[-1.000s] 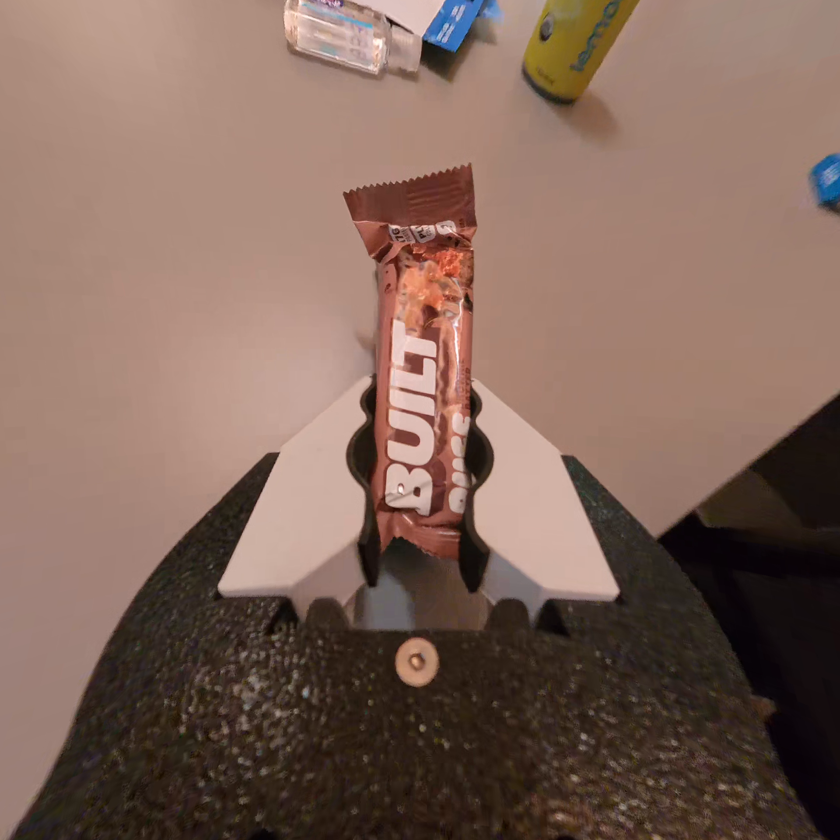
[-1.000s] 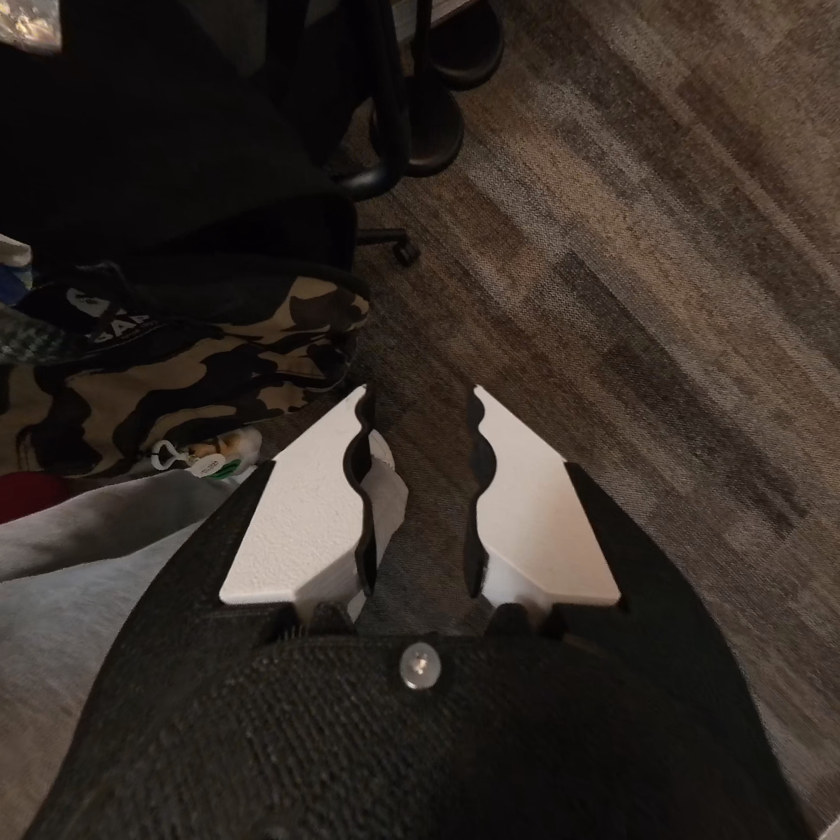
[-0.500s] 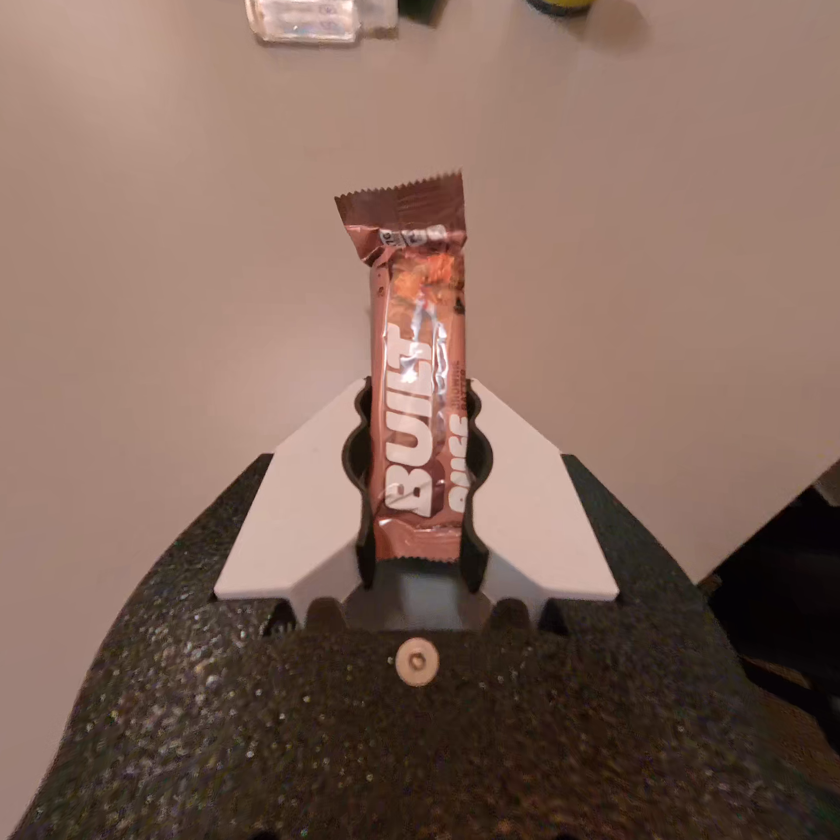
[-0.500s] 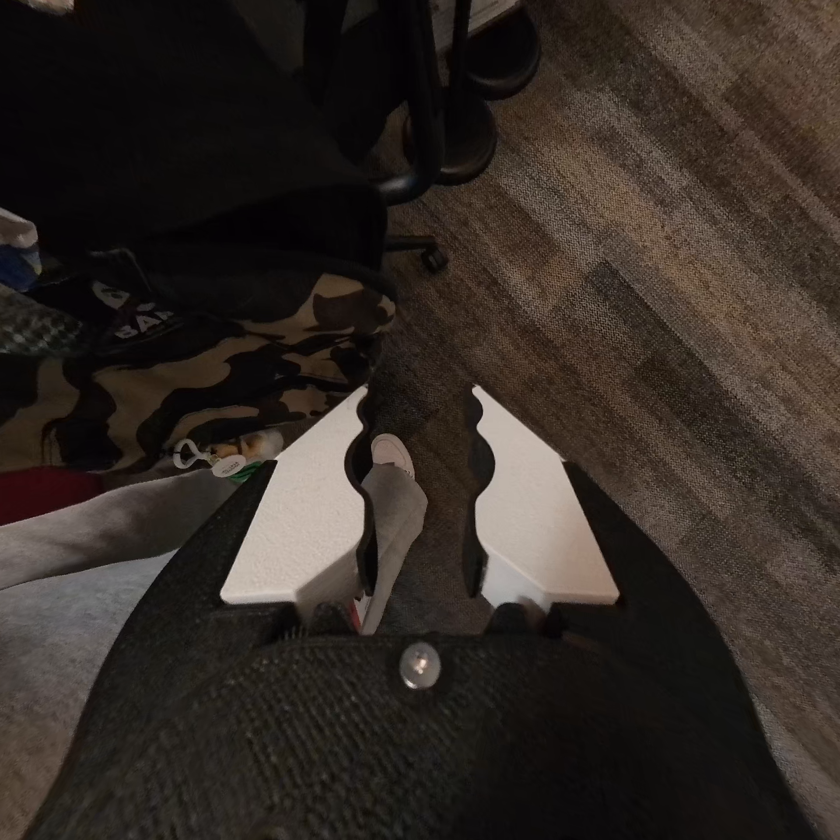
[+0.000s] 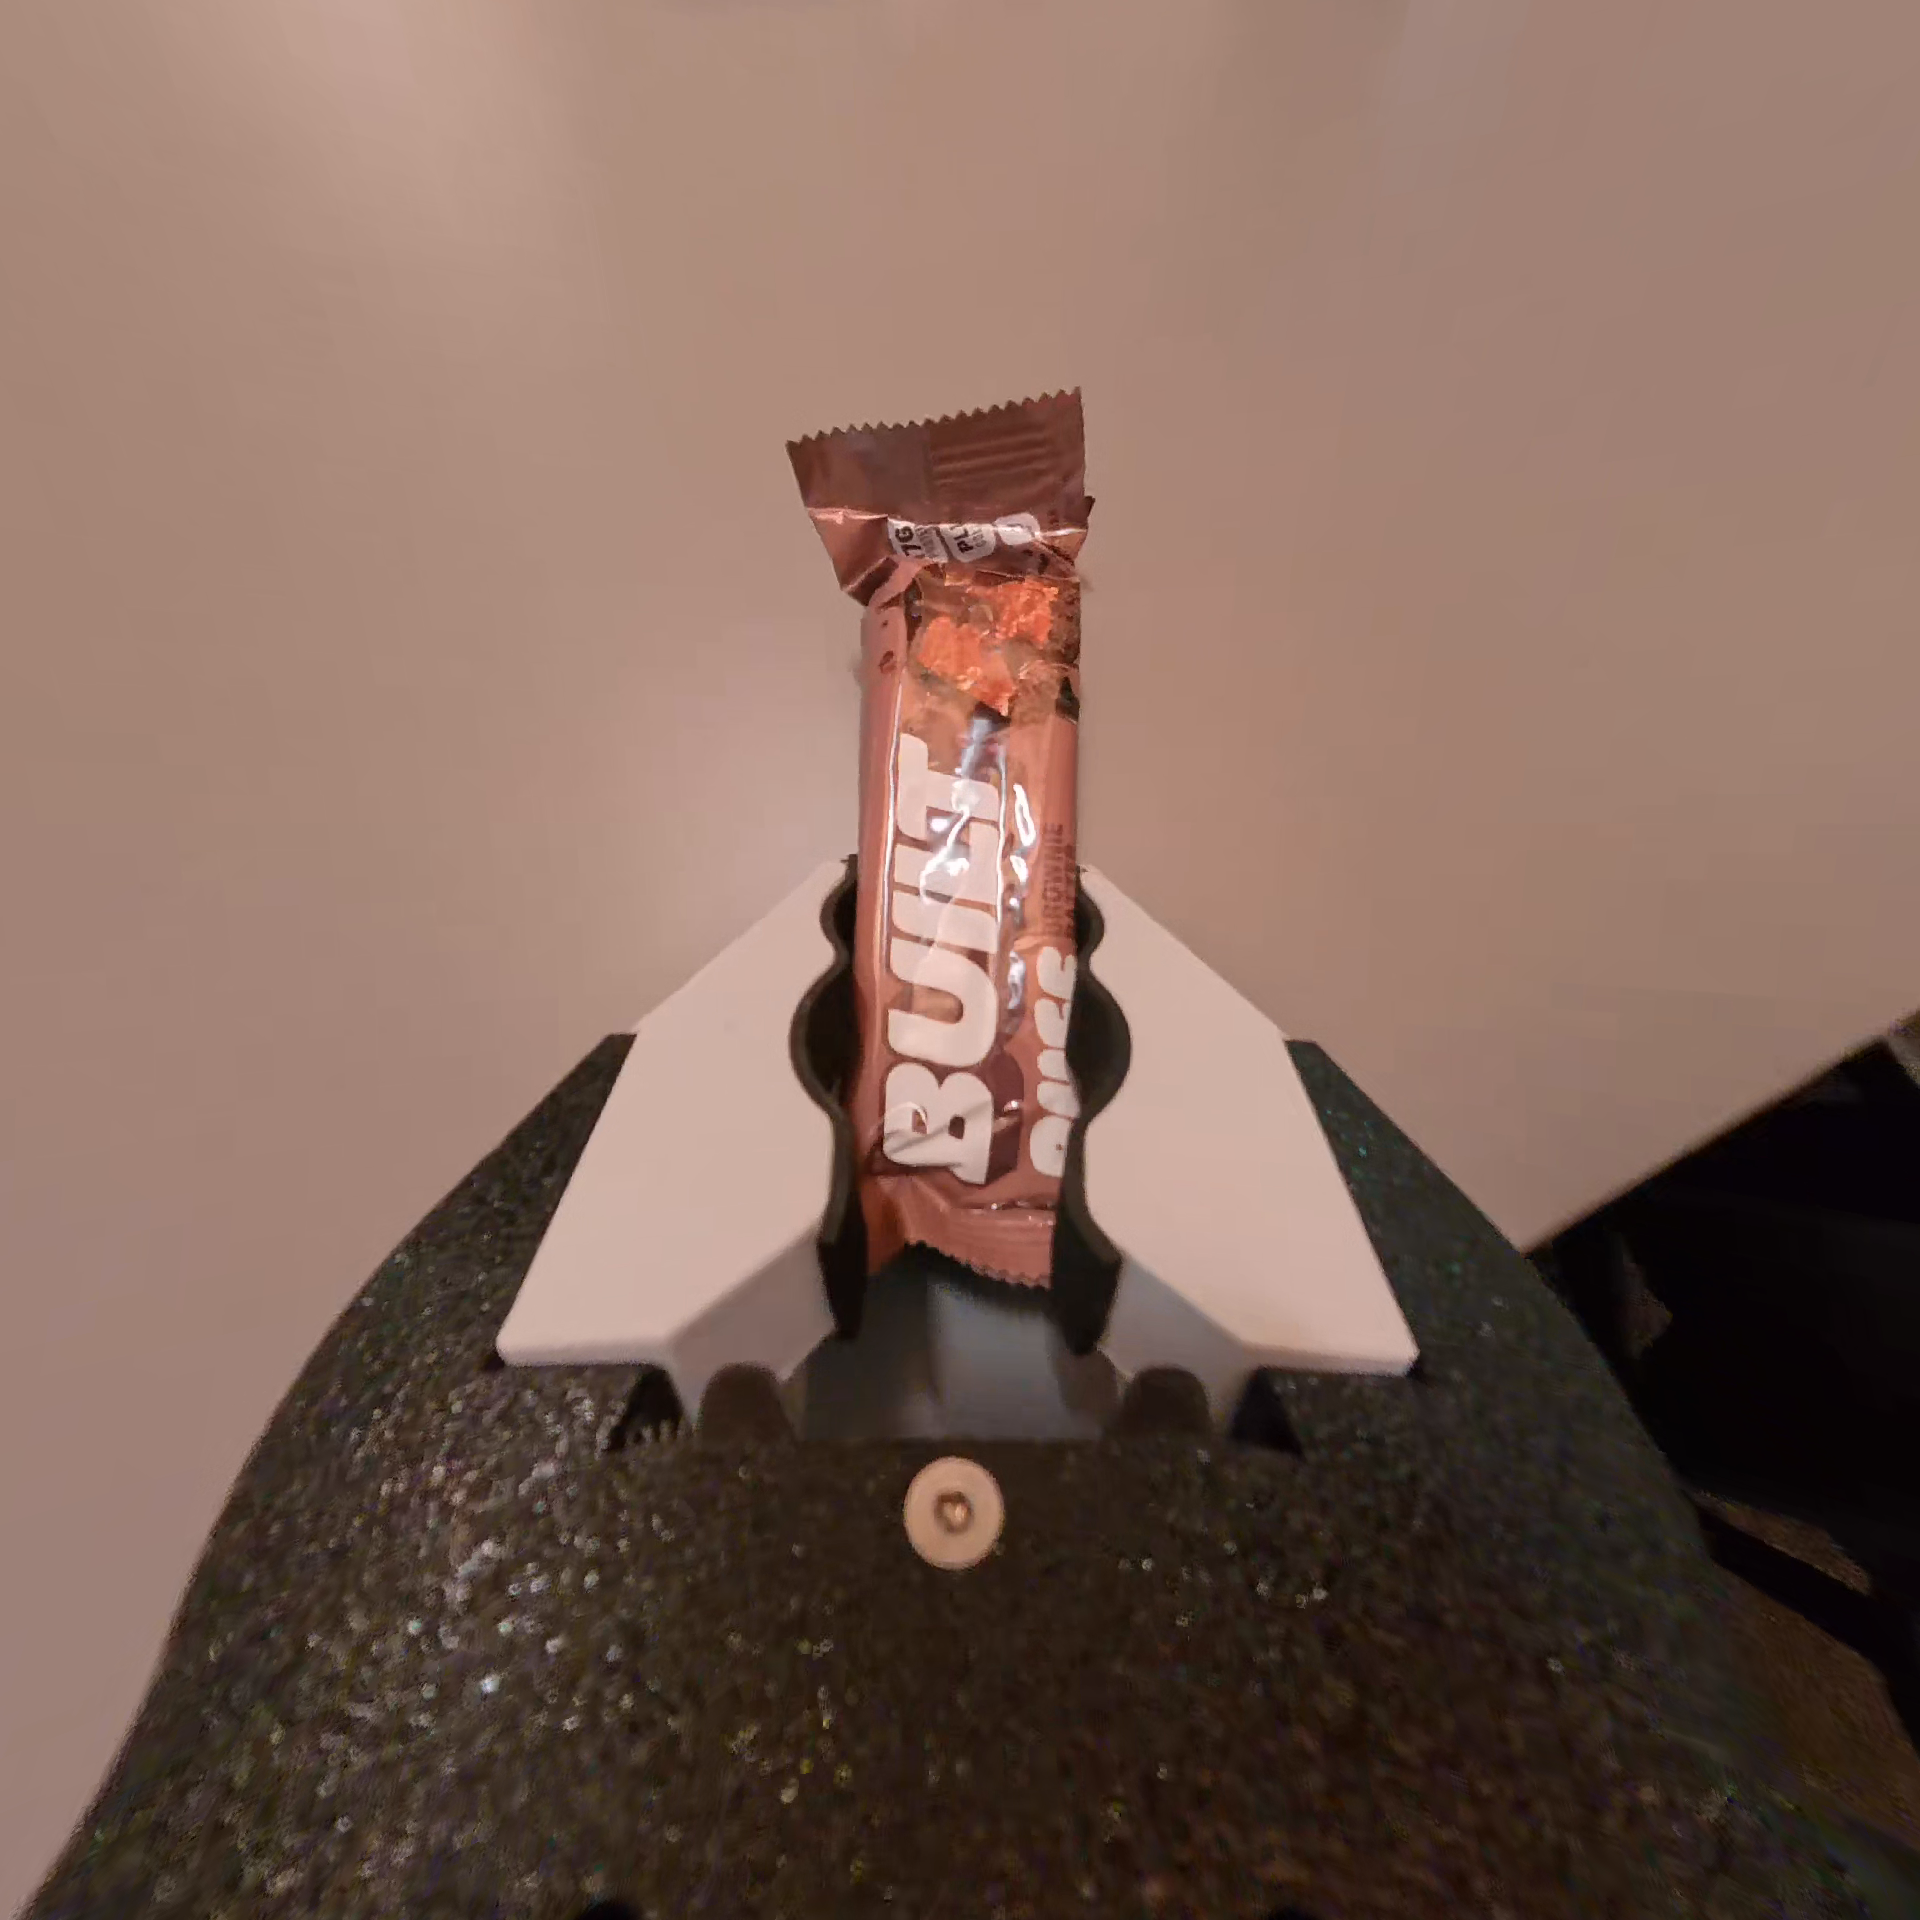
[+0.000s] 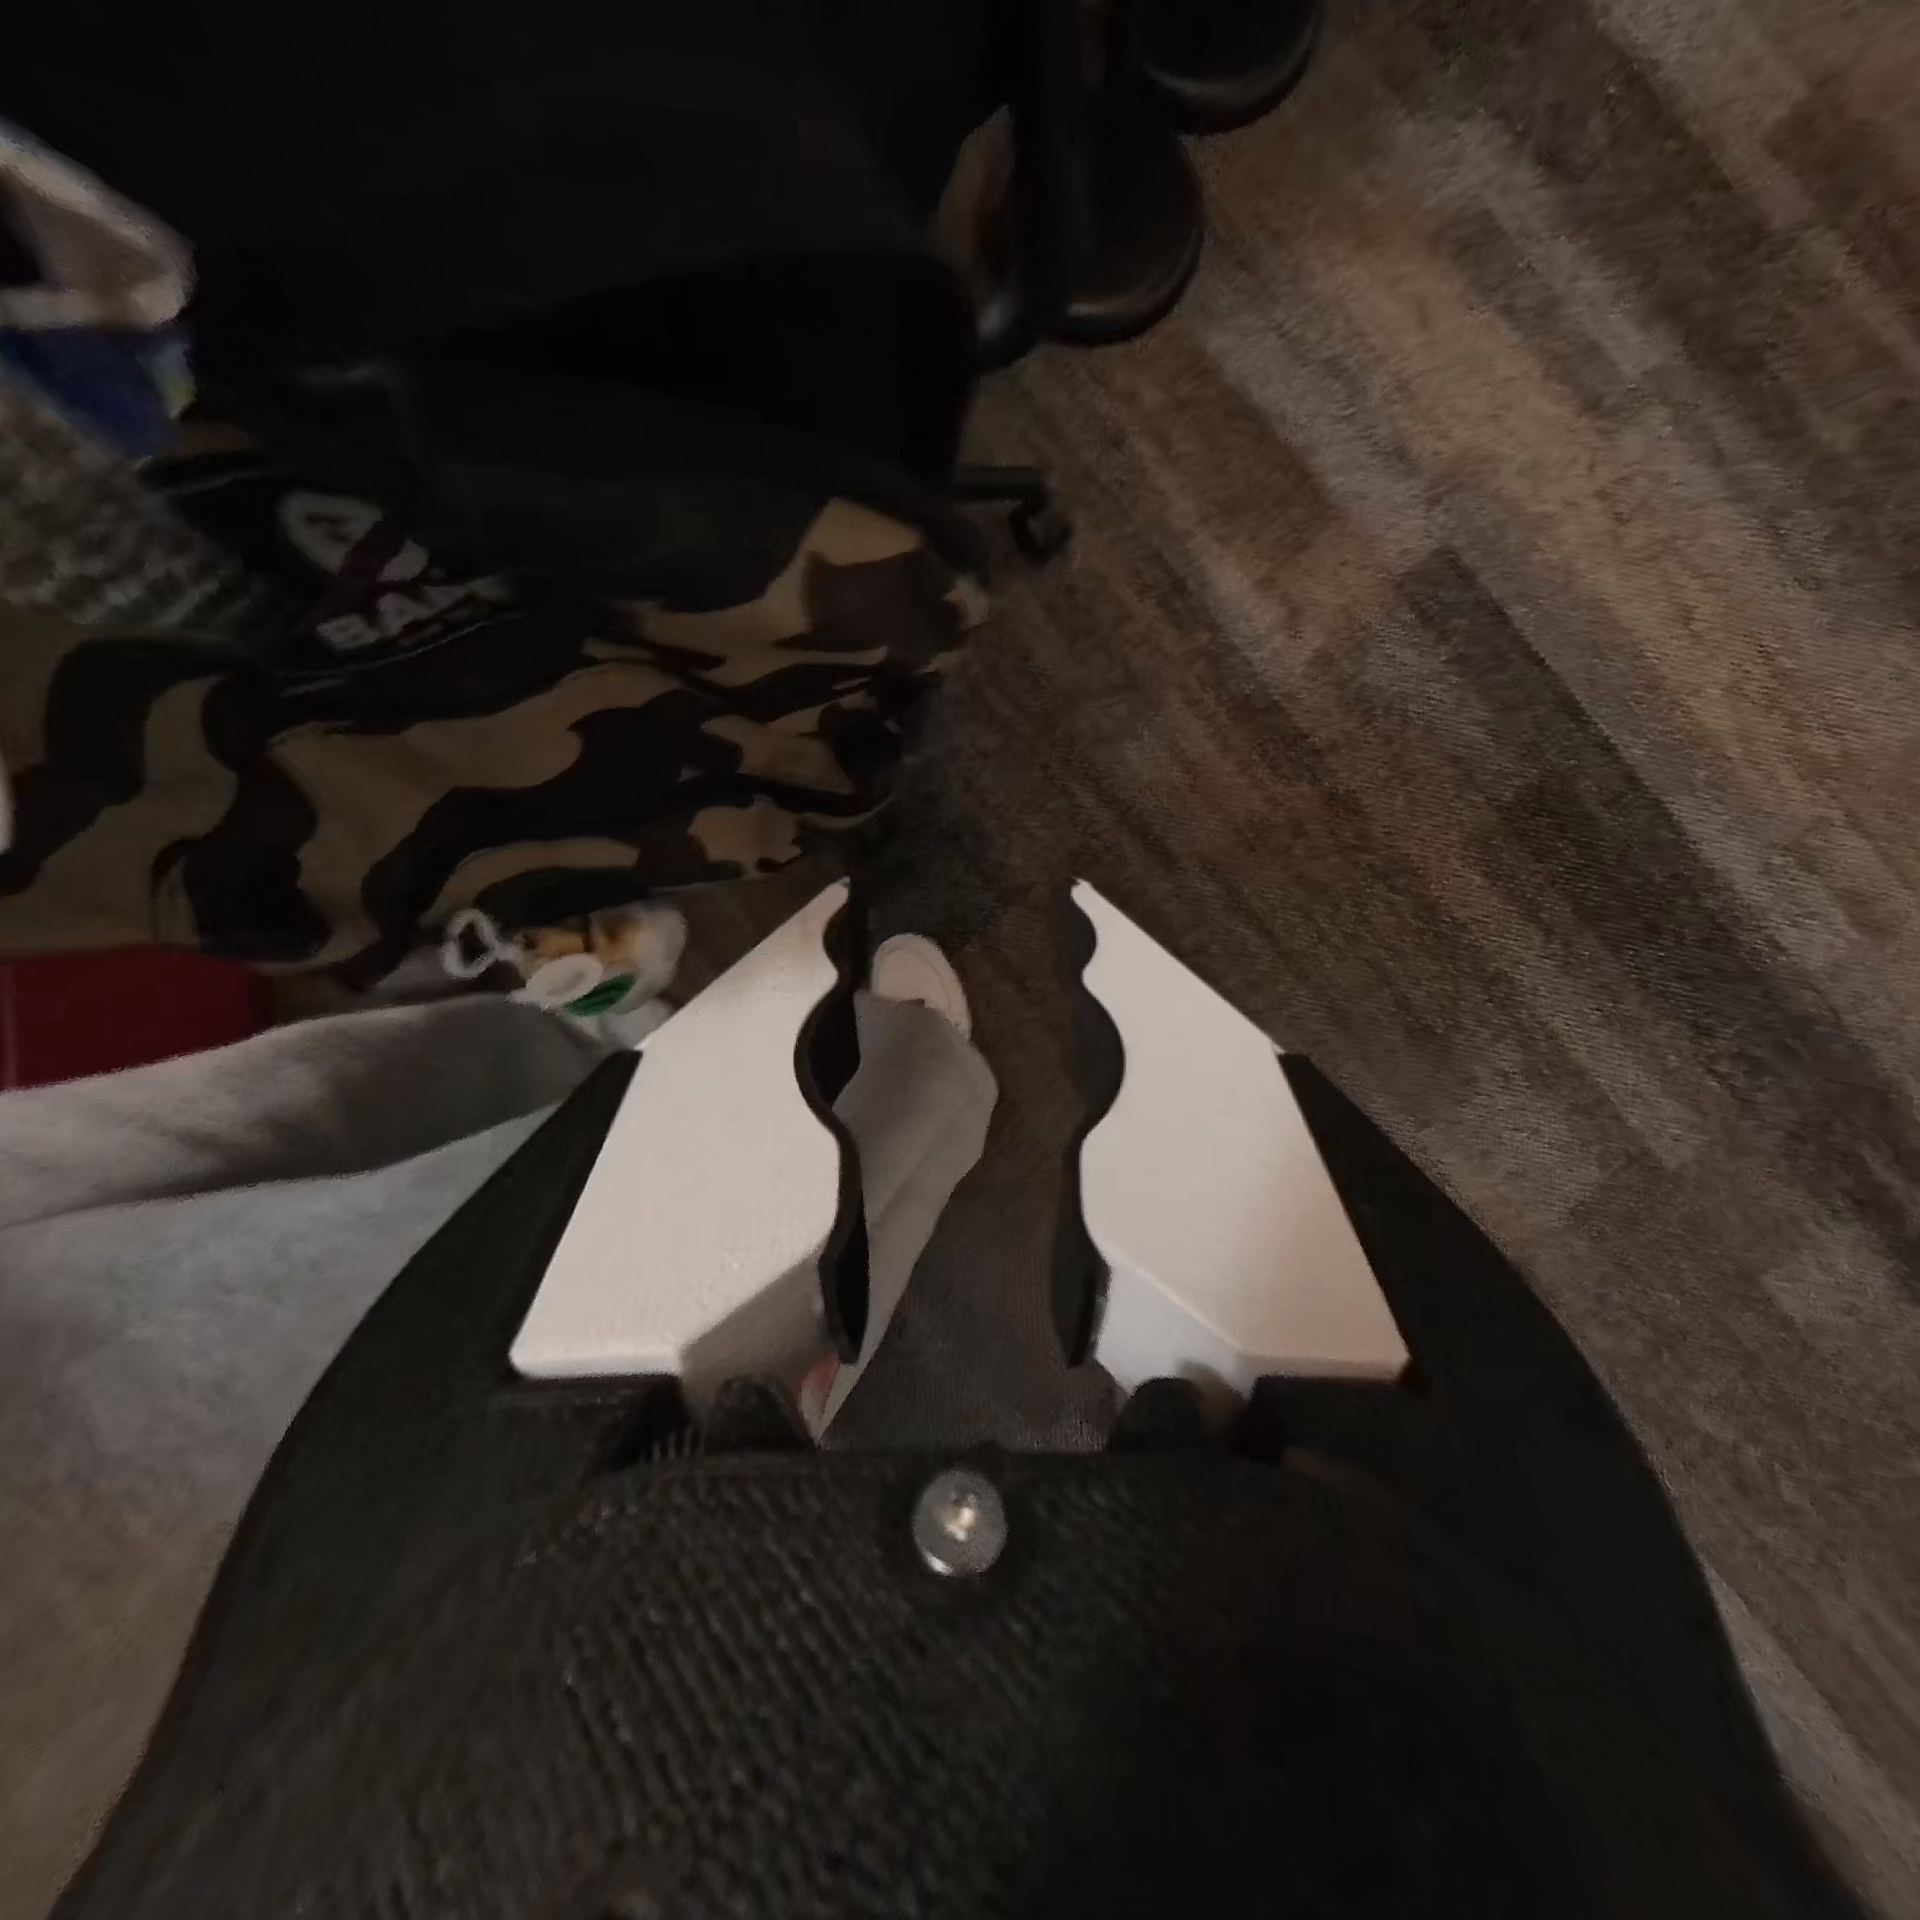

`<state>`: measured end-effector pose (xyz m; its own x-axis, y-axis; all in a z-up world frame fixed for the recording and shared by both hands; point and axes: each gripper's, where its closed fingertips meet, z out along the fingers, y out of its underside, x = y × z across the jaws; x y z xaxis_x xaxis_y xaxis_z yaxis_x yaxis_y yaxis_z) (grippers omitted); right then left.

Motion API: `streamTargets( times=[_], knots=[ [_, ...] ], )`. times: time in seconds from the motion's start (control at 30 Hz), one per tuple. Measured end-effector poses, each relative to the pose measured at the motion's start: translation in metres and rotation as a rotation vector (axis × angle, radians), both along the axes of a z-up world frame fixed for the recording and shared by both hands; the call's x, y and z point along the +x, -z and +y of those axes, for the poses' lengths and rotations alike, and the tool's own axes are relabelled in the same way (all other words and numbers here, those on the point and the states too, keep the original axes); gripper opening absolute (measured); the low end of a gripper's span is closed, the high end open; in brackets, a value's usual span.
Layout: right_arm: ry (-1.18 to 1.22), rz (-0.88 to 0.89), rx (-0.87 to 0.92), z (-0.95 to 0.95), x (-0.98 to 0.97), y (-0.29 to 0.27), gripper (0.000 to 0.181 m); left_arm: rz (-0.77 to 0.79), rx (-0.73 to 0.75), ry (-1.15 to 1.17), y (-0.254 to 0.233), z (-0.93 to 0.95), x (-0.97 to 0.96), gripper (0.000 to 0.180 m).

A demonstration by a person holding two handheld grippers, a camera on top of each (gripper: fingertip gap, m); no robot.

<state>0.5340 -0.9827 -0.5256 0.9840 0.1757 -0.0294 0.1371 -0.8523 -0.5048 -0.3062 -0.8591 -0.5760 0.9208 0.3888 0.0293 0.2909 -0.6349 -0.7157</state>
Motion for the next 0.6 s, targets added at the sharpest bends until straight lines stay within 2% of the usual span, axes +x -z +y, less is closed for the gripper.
streamTargets(
  times=[0.03, 0.17, 0.27, 0.33, 0.37, 0.43, 0.5, 0.6],
  knots=[
    [-0.049, 0.021, -0.026, -0.006, -0.013, 0.003, 0.033, -0.015, 0.002, -0.007, 0.0, -0.006, 0.005, 0.035],
    [-0.409, 0.22, -0.315, -0.065, -0.089, 0.033, 0.027, -0.144, 0.099, -0.034, -0.005, -0.027, 0.024, 0.035],
    [-0.54, 0.402, -0.503, -0.092, -0.147, 0.046, 0.025, -0.189, 0.163, -0.017, -0.013, -0.037, 0.034, 0.035],
    [-0.687, 0.422, -0.635, -0.108, -0.177, 0.058, 0.025, -0.2, 0.186, 0.007, -0.017, -0.042, 0.04, 0.035],
    [-0.772, 0.394, -0.66, -0.112, -0.189, 0.068, 0.025, -0.214, 0.2, 0.013, -0.019, -0.045, 0.043, 0.035],
    [-0.821, 0.429, -0.578, -0.101, -0.221, 0.082, 0.026, -0.23, 0.229, 0.027, -0.023, -0.05, 0.046, 0.035],
    [-0.763, 0.553, -0.511, -0.087, -0.253, 0.088, 0.029, -0.264, 0.259, 0.046, -0.028, -0.056, 0.049, 0.035],
    [-0.701, 0.791, -0.567, -0.113, -0.276, 0.079, 0.027, -0.341, 0.326, 0.035, -0.035, -0.062, 0.049, 0.035]
  ],
)
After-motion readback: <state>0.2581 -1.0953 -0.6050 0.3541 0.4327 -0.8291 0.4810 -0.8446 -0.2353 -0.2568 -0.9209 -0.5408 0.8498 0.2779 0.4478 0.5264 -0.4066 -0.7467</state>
